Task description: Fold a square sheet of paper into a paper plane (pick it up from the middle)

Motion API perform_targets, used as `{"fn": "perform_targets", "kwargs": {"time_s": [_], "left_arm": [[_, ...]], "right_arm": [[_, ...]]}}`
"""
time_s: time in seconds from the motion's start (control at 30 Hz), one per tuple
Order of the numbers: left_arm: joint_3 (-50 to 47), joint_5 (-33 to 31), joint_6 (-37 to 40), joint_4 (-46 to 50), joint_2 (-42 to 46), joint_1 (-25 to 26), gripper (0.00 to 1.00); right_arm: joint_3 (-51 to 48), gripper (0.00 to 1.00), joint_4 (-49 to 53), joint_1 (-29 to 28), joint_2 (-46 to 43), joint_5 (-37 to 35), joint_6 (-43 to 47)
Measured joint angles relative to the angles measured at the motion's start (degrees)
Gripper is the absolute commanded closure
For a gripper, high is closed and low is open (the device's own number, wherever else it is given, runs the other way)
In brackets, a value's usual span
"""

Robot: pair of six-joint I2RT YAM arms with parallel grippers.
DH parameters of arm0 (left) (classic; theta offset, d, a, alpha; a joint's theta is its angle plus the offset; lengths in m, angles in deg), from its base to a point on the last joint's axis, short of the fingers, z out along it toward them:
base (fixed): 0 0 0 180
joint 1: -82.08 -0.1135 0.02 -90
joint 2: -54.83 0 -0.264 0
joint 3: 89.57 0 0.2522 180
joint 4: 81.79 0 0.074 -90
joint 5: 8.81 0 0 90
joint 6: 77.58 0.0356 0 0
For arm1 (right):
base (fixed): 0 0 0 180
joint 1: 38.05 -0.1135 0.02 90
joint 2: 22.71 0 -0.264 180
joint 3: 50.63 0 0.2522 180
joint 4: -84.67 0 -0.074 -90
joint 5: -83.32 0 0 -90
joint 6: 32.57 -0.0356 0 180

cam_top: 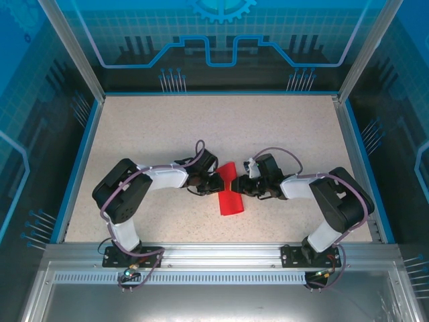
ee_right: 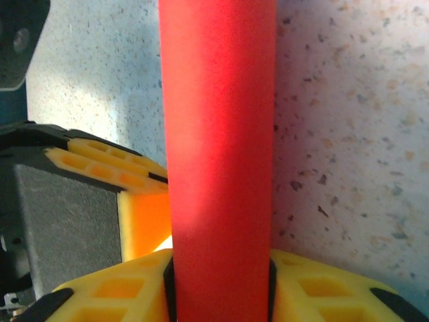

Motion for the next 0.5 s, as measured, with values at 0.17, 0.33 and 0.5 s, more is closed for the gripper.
{"fn": "perform_targets", "kwargs": {"time_s": [0.17, 0.33, 0.5], "left_arm": [[0.2, 0.02, 0.09, -0.02, -0.11, 0.02, 0.84], [0.22, 0.04, 0.09, -0.33, -0.26, 0.11, 0.84], [0.9, 0.13, 0.04, -1.11, -0.96, 0.5, 0.83]], "right_arm": [[0.92, 0.56, 6.25, 0.09, -3.89, -2.86, 2.56], [3.26, 0.54, 11.54, 0.09, -5.57, -5.46, 5.92], [4.57, 0.53, 14.88, 0.11, -4.46, -6.93, 8.5]]}}
